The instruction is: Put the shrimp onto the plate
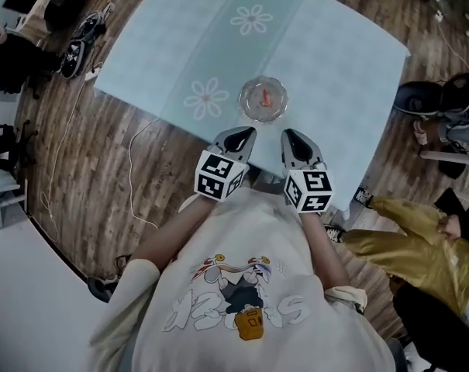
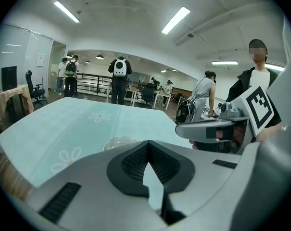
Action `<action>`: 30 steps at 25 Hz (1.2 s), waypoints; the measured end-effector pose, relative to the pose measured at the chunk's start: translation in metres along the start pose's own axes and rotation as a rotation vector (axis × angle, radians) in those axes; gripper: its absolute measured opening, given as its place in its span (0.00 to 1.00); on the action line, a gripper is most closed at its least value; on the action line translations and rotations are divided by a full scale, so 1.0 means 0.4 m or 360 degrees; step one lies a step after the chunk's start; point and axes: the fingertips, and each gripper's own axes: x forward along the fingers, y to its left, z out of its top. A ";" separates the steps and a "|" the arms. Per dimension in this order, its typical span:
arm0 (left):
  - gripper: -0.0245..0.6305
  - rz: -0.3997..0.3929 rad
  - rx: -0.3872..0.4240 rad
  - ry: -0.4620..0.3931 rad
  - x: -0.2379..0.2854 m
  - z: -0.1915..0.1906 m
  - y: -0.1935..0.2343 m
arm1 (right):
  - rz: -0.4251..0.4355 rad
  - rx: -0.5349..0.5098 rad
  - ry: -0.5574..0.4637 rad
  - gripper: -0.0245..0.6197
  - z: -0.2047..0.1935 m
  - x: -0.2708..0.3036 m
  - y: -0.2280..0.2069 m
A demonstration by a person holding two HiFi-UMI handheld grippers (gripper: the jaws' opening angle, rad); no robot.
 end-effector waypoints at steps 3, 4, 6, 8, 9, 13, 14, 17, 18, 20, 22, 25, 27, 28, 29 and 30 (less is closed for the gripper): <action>0.04 -0.0004 -0.0044 -0.0062 -0.055 0.035 -0.042 | 0.0011 0.0012 -0.0026 0.10 0.003 -0.061 0.022; 0.04 -0.0017 -0.0055 -0.0079 -0.072 0.045 -0.057 | 0.0015 0.0013 -0.0033 0.10 0.003 -0.079 0.030; 0.04 -0.0052 -0.0065 -0.0098 -0.105 0.056 -0.087 | 0.0016 0.0020 -0.0038 0.10 -0.004 -0.108 0.048; 0.04 -0.0080 -0.0056 -0.0105 -0.138 0.058 -0.111 | 0.0016 0.0037 -0.0045 0.10 -0.009 -0.132 0.071; 0.04 -0.0088 -0.0045 -0.0109 -0.153 0.059 -0.120 | 0.0019 0.0045 -0.0057 0.10 -0.006 -0.143 0.084; 0.04 -0.0155 0.0005 -0.0110 -0.183 0.059 -0.146 | 0.0007 0.0059 -0.0134 0.10 0.017 -0.183 0.131; 0.04 -0.0177 -0.0005 -0.0100 -0.186 0.052 -0.149 | 0.0006 0.0066 -0.0145 0.10 0.015 -0.188 0.143; 0.04 -0.0220 -0.0037 -0.0075 -0.196 0.029 -0.154 | -0.0005 0.0097 -0.0152 0.10 -0.003 -0.193 0.179; 0.04 -0.0232 -0.0025 -0.0079 -0.206 0.029 -0.155 | -0.0021 0.0104 -0.0159 0.10 -0.003 -0.197 0.191; 0.04 -0.0252 -0.0002 -0.0114 -0.242 0.045 -0.154 | -0.0061 0.0106 -0.0185 0.10 0.008 -0.211 0.221; 0.04 -0.0265 0.0003 -0.0161 -0.282 0.060 -0.149 | -0.0103 0.0086 -0.0206 0.10 0.020 -0.227 0.253; 0.04 -0.0290 -0.0008 -0.0193 -0.322 0.056 -0.143 | -0.0146 0.0033 -0.0220 0.10 0.024 -0.244 0.301; 0.04 -0.0318 -0.0010 -0.0200 -0.339 0.045 -0.135 | -0.0176 -0.0003 -0.0222 0.10 0.015 -0.246 0.333; 0.04 -0.0332 -0.0001 -0.0202 -0.349 0.037 -0.132 | -0.0194 -0.0014 -0.0224 0.10 0.008 -0.246 0.348; 0.04 -0.0347 0.0013 -0.0204 -0.360 0.029 -0.131 | -0.0209 -0.0019 -0.0228 0.10 0.000 -0.246 0.362; 0.04 -0.0361 0.0031 -0.0208 -0.373 0.023 -0.131 | -0.0220 -0.0020 -0.0234 0.09 -0.005 -0.247 0.377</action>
